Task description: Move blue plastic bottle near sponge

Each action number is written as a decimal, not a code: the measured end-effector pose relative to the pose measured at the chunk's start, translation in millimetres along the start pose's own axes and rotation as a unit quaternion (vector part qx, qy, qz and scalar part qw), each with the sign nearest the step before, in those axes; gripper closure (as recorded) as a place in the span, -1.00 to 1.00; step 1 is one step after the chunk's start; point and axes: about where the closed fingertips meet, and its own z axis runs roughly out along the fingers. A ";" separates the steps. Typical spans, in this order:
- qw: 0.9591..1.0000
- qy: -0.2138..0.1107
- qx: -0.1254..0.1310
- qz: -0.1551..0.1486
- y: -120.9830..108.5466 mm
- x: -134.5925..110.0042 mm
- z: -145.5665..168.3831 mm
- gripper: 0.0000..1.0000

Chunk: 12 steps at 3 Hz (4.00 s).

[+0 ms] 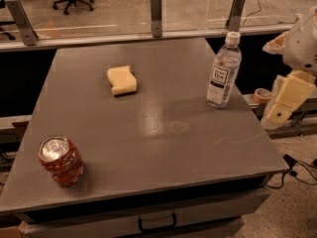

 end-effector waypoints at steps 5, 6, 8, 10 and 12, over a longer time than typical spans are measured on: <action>0.964 -0.238 -0.027 0.119 -91.4 -31.5 97.2 -0.65; 0.947 -0.274 -0.054 0.159 -97.4 -32.4 108.3 -0.19; 0.920 -0.339 -0.075 0.180 -105.0 -43.0 81.4 0.76; 0.933 -0.336 -0.021 0.126 -113.1 -53.6 29.3 1.00; 0.926 -0.361 -0.078 0.079 -85.4 -113.3 64.8 1.00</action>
Offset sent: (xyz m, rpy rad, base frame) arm 0.1026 0.0112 -0.0281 0.3134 -0.1234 -0.0001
